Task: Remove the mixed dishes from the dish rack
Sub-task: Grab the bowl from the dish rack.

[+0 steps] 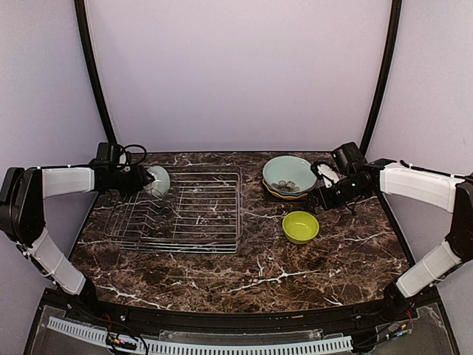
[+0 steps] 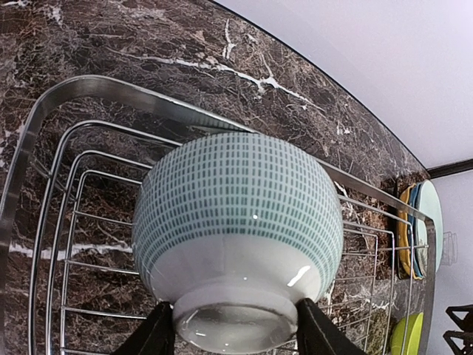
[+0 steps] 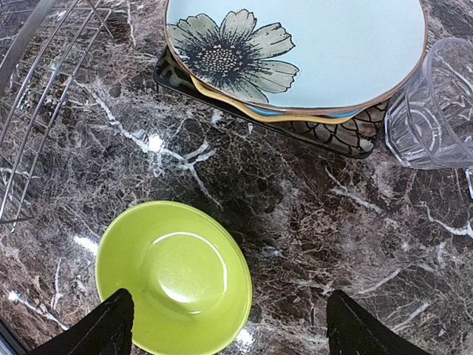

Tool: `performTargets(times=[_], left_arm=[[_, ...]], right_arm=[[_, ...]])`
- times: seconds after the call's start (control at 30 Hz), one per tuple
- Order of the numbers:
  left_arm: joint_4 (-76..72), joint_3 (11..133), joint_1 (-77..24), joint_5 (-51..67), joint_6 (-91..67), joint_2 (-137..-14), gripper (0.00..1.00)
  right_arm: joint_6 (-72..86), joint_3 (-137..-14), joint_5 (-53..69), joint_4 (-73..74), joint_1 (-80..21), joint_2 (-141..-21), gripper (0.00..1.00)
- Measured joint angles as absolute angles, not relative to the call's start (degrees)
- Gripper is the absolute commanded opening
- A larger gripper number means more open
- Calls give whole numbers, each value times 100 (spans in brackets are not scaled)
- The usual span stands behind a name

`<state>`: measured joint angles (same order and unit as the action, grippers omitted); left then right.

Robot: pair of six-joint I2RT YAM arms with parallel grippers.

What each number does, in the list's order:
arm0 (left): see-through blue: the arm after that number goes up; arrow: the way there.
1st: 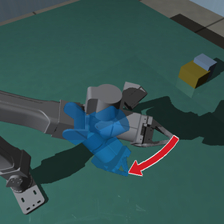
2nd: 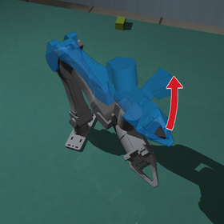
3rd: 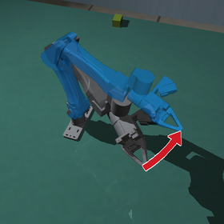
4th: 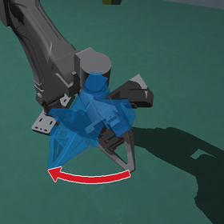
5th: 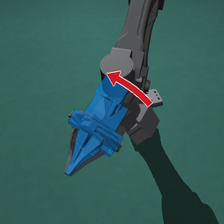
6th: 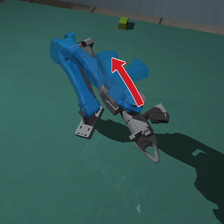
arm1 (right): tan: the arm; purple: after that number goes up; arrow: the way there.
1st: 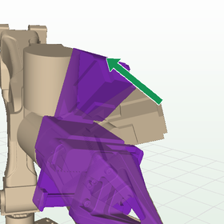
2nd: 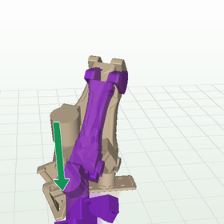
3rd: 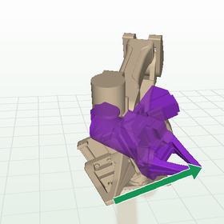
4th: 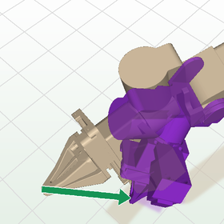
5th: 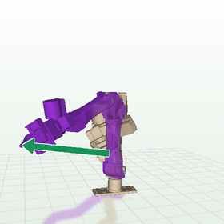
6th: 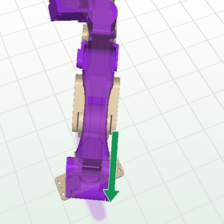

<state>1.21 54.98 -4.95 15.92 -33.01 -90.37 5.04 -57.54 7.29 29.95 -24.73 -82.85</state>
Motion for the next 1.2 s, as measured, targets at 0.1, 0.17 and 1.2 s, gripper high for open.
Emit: performTargets(times=[0.1,0.17,1.2], left_arm=[[108,5500,-469,1658,-3315,-9043,44],[106,5500,-464,1688,-3319,-9043,40],[281,5505,-401,1911,-3319,-8307,16]], right_arm=[[499,-5754,749,3002,-2473,-8283,87],[499,-5765,760,3011,-2473,-8281,88],[497,-6261,1181,3020,-2473,-8252,90]])
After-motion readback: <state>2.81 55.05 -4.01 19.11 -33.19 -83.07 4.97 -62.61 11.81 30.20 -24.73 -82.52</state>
